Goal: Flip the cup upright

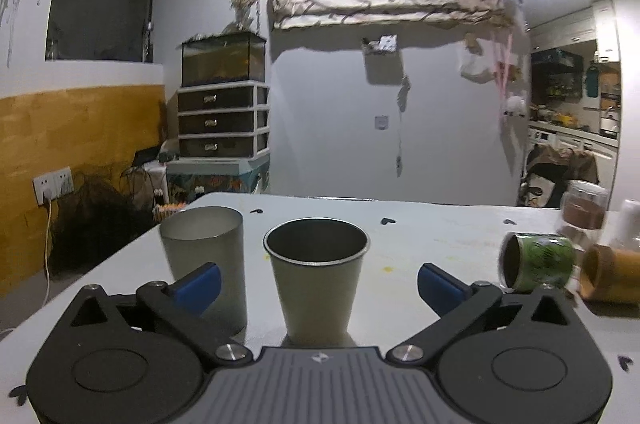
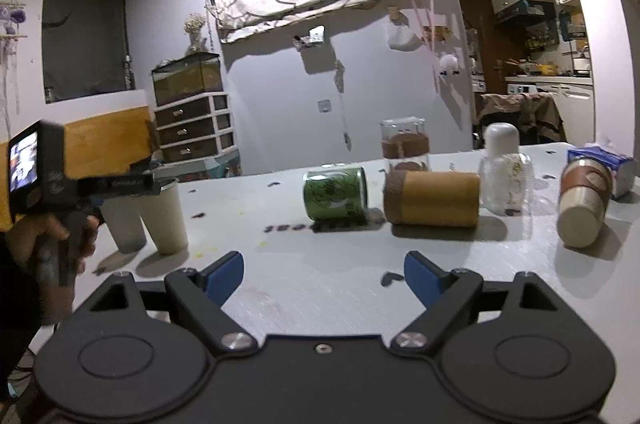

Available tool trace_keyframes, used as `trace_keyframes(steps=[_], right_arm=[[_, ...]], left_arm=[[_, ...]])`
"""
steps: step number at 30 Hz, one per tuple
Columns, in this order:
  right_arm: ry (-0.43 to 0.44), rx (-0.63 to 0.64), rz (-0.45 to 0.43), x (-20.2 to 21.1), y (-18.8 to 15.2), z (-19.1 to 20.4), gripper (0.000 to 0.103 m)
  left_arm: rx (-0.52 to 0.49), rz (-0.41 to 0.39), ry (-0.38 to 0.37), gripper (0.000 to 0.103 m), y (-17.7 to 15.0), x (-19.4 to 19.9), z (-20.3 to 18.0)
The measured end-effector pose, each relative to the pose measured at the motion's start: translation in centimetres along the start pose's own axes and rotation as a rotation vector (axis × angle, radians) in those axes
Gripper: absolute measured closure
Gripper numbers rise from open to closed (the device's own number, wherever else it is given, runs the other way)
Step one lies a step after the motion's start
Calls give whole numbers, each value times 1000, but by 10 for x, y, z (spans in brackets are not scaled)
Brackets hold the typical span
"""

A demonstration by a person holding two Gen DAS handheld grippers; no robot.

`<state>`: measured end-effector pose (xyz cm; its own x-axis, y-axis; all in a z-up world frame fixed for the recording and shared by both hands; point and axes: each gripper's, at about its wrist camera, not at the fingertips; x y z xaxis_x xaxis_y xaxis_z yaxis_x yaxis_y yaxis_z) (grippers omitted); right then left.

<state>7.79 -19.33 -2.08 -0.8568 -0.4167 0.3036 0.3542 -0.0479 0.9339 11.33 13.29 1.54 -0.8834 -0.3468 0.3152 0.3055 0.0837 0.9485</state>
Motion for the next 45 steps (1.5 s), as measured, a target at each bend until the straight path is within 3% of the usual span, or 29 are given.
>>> trace_keyframes(steps=[5,10,21,30,45], right_arm=[[28,23,-15,-1,5,7,12],[55,41,-16,1,4,13,9],[71,102,-18,5,1,24,2],[86,157,3,6,-6,38,0],[80,173,10,6,-9,44,0]], left_arm=[[-11,-23,-6,0,-16,44,4],[21,40,-91,0,-36,76,11],[20,-9,-1,0,-63,130,17],[-25,-3,-38,0,-75,151,9],[-21,10,-25,0,-79,151,9]])
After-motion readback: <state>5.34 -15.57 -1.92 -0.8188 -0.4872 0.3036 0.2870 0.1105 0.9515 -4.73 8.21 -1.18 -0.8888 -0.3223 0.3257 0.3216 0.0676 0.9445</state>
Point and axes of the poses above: each gripper's, at about its wrist camera, not at the fingertips, and x roughly against the way its jaws point, z to its left, y to its top, and after that the axes turned 1 degree about z, right-handed
